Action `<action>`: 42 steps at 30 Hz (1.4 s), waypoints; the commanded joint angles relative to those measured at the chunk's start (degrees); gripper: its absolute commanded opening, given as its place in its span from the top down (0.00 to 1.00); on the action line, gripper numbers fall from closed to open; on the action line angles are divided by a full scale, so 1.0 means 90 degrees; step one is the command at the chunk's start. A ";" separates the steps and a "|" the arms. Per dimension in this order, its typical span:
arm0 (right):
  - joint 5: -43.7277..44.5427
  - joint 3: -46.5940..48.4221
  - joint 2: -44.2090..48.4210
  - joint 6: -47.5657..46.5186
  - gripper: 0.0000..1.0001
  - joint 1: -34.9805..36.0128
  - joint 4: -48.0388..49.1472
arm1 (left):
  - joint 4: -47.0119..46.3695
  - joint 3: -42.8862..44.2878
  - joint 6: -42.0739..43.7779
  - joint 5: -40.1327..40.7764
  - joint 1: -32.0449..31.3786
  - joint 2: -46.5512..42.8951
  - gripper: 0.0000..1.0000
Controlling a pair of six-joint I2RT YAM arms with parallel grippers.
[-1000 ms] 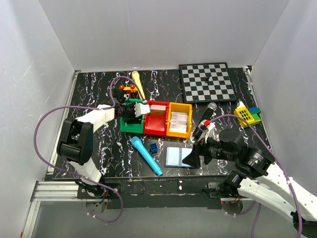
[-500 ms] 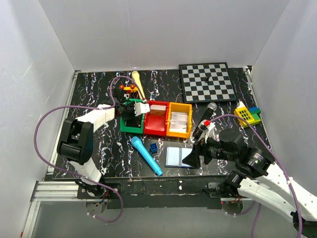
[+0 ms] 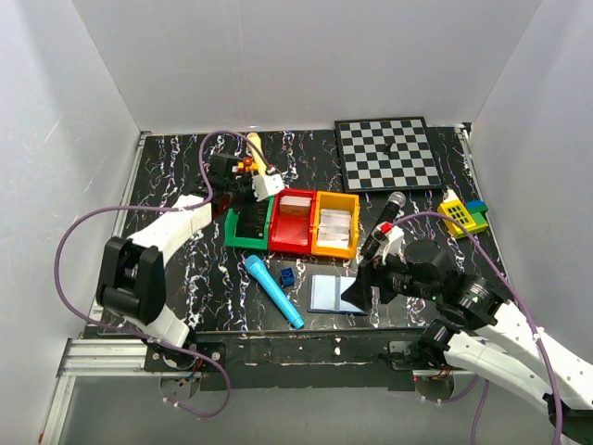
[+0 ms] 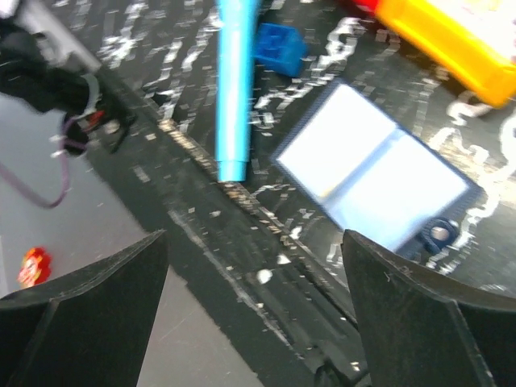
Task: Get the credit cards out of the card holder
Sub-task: Place the credit card in the storage box, then remove the credit card from the card holder.
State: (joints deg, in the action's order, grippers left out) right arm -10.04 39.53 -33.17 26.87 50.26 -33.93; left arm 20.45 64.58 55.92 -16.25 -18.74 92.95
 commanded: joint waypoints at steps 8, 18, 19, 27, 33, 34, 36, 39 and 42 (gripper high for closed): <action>0.2454 0.0110 -0.1343 0.1076 0.02 -0.0632 -0.1161 | -0.0066 -0.0222 -0.5219 0.2666 -0.1980 -0.1987 0.02; 0.1987 0.0197 -0.2700 0.1057 0.11 -0.1102 -0.0888 | -0.0628 -0.1986 -1.0314 0.0479 -0.0711 -0.2953 0.02; 0.1888 0.0314 -0.2924 0.1057 0.12 -0.1102 -0.0985 | -0.0738 -0.2144 -1.0402 0.0487 -0.0778 -0.3070 0.02; 0.2160 0.0510 -0.3911 0.0911 0.16 -0.1092 -0.1288 | -0.0114 -0.2292 -1.0471 0.1150 -0.1588 -0.3500 0.05; 0.2269 0.0647 -0.4371 0.0911 0.25 -0.1092 -0.1249 | -0.0104 -0.2390 -1.0481 0.1317 -0.1882 -0.3872 0.07; 0.2249 0.0647 -0.4449 0.0911 0.27 -0.1092 -0.1211 | -0.0075 -0.2371 -1.0442 0.1317 -0.1921 -0.3882 0.07; 0.2191 0.0647 -0.4585 0.0930 0.32 -0.1092 -0.1133 | -0.0026 -0.2302 -1.0403 0.1346 -0.1999 -0.3882 0.07; 0.2064 0.0637 -0.4732 0.0930 0.42 -0.1092 -0.1025 | -0.0016 -0.2273 -1.0364 0.1386 -0.2136 -0.3892 0.08; 0.1985 0.0686 -0.4859 0.0930 0.53 -0.1092 -0.1005 | -0.0035 -0.2292 -1.0403 0.1386 -0.2243 -0.3833 0.08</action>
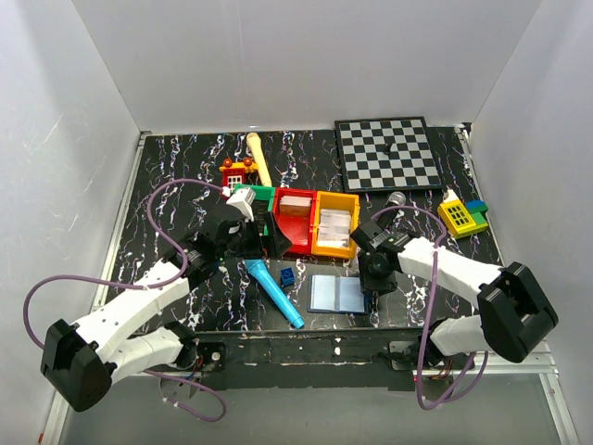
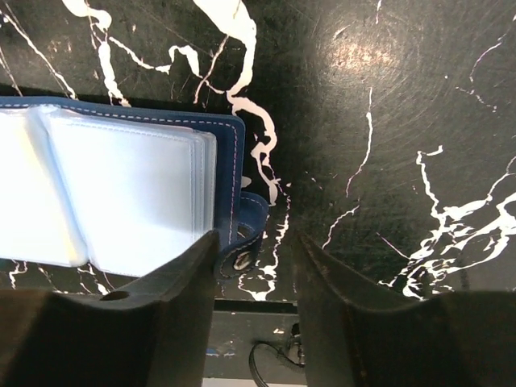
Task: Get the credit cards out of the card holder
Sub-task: Remove the credit card from the card holder.
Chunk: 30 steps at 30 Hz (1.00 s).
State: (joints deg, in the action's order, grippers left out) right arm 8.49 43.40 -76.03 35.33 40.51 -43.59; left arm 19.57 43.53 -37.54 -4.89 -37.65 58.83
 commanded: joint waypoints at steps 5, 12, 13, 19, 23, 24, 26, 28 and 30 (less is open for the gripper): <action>-0.0006 0.0344 -0.0039 -0.0097 0.93 -0.0019 -0.0038 | -0.0016 0.0066 -0.0067 0.0074 -0.0348 0.0065 0.09; -0.0658 0.0325 0.1267 -0.0575 0.99 0.0010 0.0078 | -0.0192 0.0134 -0.0116 -0.0160 -0.0933 0.0338 0.11; -0.0834 0.0296 0.1463 -0.0663 0.99 0.0001 0.0126 | -0.0241 0.0134 -0.0164 -0.0160 -0.1040 0.0397 0.11; -0.1461 -0.0046 0.2129 -0.0733 0.99 0.0001 0.0381 | -0.0592 0.0163 -0.0457 -0.0219 -0.1626 0.0972 0.17; -0.1695 -0.0319 0.2373 -0.0625 0.99 0.0001 0.0614 | -0.0729 0.0368 -0.0536 -0.0209 -0.2065 0.1509 0.26; -0.1782 -0.0397 0.2441 -0.0586 0.99 0.0001 0.0712 | -0.0739 0.0427 -0.0546 -0.0209 -0.2163 0.1655 0.28; -0.1939 -0.0612 0.2588 -0.0440 0.99 0.0001 0.0898 | -0.0730 0.0573 -0.0546 -0.0190 -0.2281 0.1958 0.33; -0.2008 -0.0759 0.2656 -0.0361 0.99 0.0001 0.1005 | -0.0720 0.0700 -0.0555 -0.0141 -0.2330 0.2232 0.34; -0.2008 -0.0857 0.2715 -0.0332 0.99 0.0001 0.1054 | -0.0739 0.0788 -0.0565 -0.0160 -0.2350 0.2427 0.35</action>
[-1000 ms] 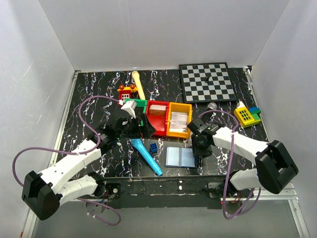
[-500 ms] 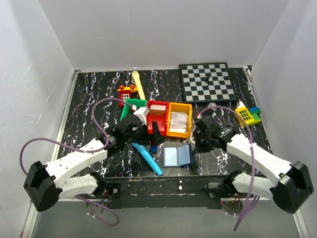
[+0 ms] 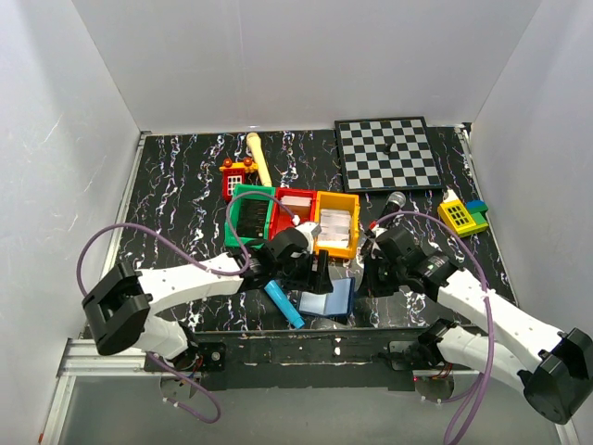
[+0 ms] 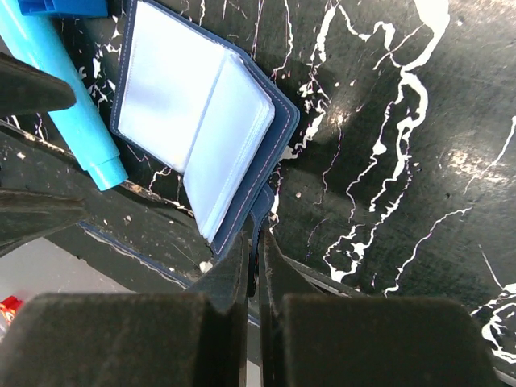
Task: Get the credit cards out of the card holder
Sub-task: Remove the credit card from the card holder.
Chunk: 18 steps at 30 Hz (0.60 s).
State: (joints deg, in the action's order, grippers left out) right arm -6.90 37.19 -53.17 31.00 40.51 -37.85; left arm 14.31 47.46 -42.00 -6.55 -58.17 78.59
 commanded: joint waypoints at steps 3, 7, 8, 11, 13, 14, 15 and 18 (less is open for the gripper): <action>-0.0240 -0.0206 0.0282 0.0139 0.99 0.0001 0.0377 | -0.0154 0.0546 -0.0002 -0.0044 -0.0108 0.0525 0.36; -0.0142 -0.0138 0.0468 0.0080 0.99 -0.0009 0.0309 | -0.0096 0.0829 0.0145 -0.0073 -0.0187 0.0945 0.37; -0.0132 -0.0128 0.0497 0.0061 0.99 -0.0009 0.0289 | -0.0066 0.0878 0.0174 -0.0064 -0.0196 0.1033 0.38; -0.0084 -0.0080 0.0604 0.0002 0.99 -0.0009 0.0231 | 0.0012 0.0996 0.0252 -0.0064 -0.0245 0.1190 0.39; -0.0064 -0.0070 0.0644 0.0022 0.99 -0.0009 0.0250 | 0.0041 0.1074 0.0301 -0.0073 -0.0275 0.1278 0.39; -0.0074 -0.0060 0.0653 0.0022 0.99 -0.0009 0.0260 | 0.0041 0.1113 0.0330 -0.0064 -0.0294 0.1317 0.39; -0.0083 -0.0050 0.0663 0.0022 0.99 -0.0009 0.0269 | 0.0061 0.1152 0.0350 -0.0064 -0.0314 0.1356 0.38; -0.0103 -0.0002 0.0624 0.0041 0.99 -0.0009 0.0279 | 0.0100 0.1240 0.0418 -0.0015 -0.0382 0.1483 0.38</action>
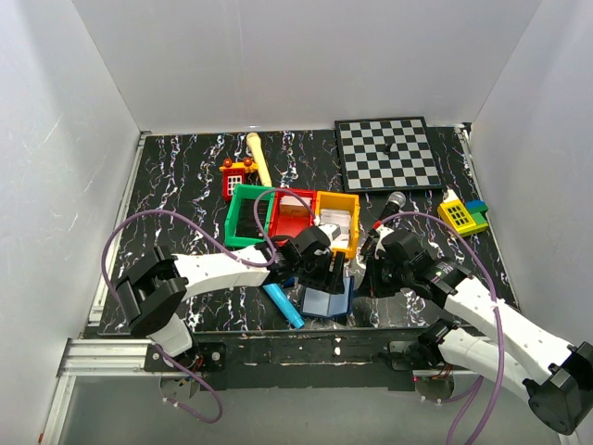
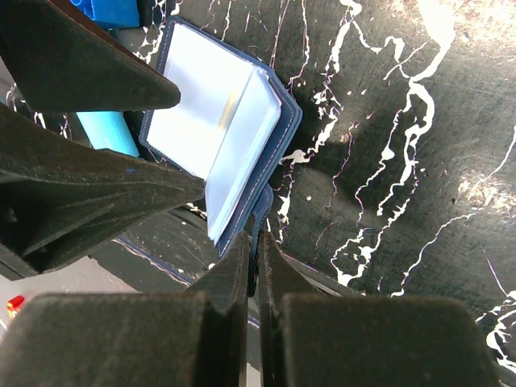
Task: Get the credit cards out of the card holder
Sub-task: Remove the credit card from the card holder.
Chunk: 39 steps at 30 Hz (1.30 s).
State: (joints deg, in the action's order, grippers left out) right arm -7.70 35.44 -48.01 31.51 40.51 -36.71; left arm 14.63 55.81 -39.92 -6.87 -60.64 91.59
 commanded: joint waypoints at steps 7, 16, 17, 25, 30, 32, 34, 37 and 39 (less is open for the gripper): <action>-0.0052 0.0252 0.0012 0.0025 0.99 -0.0009 0.0143 | 0.0122 0.0478 0.0285 0.0070 -0.0225 0.0233 0.38; -0.0042 0.0320 0.0110 0.0054 0.99 -0.0009 0.0114 | 0.0278 0.0595 0.0295 0.0188 -0.0303 0.0467 0.41; -0.0052 0.0330 0.0129 0.0054 0.99 -0.0009 0.0114 | 0.0278 0.0615 0.0295 0.0188 -0.0322 0.0477 0.41; -0.0101 0.0349 0.0217 0.0112 0.99 -0.0009 0.0124 | 0.0415 0.0781 0.0334 0.0285 -0.0401 0.0614 0.41; -0.0101 0.0388 0.0246 0.0103 0.99 -0.0009 0.0114 | 0.0503 0.0801 0.0305 0.0402 -0.0430 0.0653 0.43; -0.0091 0.0359 0.0237 0.0103 0.99 -0.0009 0.0114 | 0.0513 0.0781 0.0285 0.0451 -0.0420 0.0624 0.44; -0.0081 0.0349 0.0227 0.0103 0.99 -0.0009 0.0133 | 0.0552 0.0781 0.0276 0.0519 -0.0430 0.0614 0.47; -0.0072 0.0339 0.0227 0.0103 0.99 -0.0009 0.0143 | 0.0620 0.0752 0.0246 0.0578 -0.0430 0.0595 0.49; -0.0072 0.0349 0.0207 0.0103 0.99 -0.0009 0.0134 | 0.0620 0.0703 0.0227 0.0627 -0.0430 0.0517 0.49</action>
State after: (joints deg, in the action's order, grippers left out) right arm -7.90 36.01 -46.59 31.97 40.51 -36.73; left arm 18.24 61.63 -37.82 -4.10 -64.29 97.80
